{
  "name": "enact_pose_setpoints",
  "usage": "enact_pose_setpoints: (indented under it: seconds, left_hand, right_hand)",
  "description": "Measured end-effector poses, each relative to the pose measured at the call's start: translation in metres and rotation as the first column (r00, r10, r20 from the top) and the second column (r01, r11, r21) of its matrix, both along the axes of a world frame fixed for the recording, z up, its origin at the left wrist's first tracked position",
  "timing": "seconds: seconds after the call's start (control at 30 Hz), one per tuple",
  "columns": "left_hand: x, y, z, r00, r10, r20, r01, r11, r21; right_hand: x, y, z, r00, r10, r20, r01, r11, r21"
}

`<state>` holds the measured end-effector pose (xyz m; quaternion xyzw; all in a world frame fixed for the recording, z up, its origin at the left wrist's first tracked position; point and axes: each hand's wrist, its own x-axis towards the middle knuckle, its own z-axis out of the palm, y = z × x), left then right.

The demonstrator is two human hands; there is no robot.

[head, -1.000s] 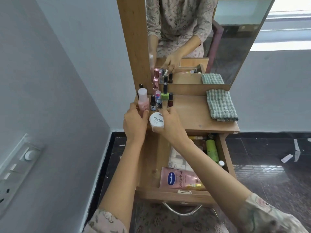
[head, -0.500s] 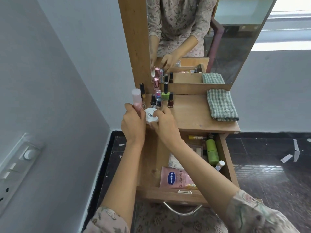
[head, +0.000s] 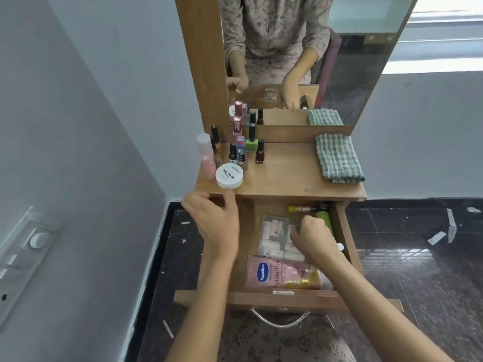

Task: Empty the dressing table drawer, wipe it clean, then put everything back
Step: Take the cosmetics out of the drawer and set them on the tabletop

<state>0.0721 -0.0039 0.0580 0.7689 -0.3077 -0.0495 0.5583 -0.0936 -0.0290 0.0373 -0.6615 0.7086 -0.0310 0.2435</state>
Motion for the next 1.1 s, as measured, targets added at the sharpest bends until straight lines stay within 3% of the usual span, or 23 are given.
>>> enact_pose_setpoints:
  seconds: [0.03,0.1,0.13,0.2,0.27,0.37,0.47,0.63,0.9,1.1]
  left_hand:
    - [-0.013,0.005,-0.005,0.998,-0.026,-0.062,0.027,1.000,0.010]
    - [-0.031,0.008,-0.017,0.981,-0.125,-0.149,0.159,0.956,0.247]
    - [-0.037,0.007,-0.025,0.964,-0.192,-0.183,0.254,0.868,0.426]
    - [-0.044,0.002,-0.036,0.903,-0.310,-0.299,0.429,0.587,0.687]
    - [-0.048,-0.002,-0.039,0.846,-0.380,-0.374,0.514,0.396,0.761]
    - [-0.050,-0.004,-0.032,0.822,-0.424,-0.379,0.527,0.315,0.790]
    - [-0.048,-0.004,-0.028,0.818,-0.423,-0.389,0.540,0.335,0.772]
    - [-0.047,0.006,-0.022,0.839,-0.378,-0.391,0.538,0.473,0.698]
    - [-0.044,0.052,0.014,0.858,-0.466,-0.216,0.500,0.663,0.558]
    - [-0.043,0.023,0.053,0.836,-0.522,-0.169,0.543,0.744,0.388]
  right_hand:
    - [-0.002,0.000,-0.007,1.000,-0.011,-0.003,0.011,0.999,0.034]
    - [-0.001,-0.001,-0.017,1.000,-0.024,-0.010,0.024,0.996,0.082]
    - [0.001,-0.001,-0.020,0.999,-0.026,-0.024,0.029,0.993,0.111]
    - [0.004,-0.001,-0.025,0.997,-0.030,-0.069,0.042,0.984,0.172]
    - [0.007,0.001,-0.028,0.995,-0.042,-0.086,0.059,0.978,0.200]
    - [0.009,0.002,-0.030,0.996,-0.073,-0.050,0.081,0.982,0.171]
    - [0.007,0.004,-0.027,0.989,-0.130,0.063,0.119,0.981,0.156]
    - [0.003,0.015,-0.009,0.962,-0.194,0.194,0.186,0.981,0.058]
    - [-0.006,0.054,0.044,0.934,-0.053,0.354,0.165,0.942,-0.294]
    - [-0.009,0.024,0.070,0.873,-0.084,0.481,0.255,0.918,-0.302]
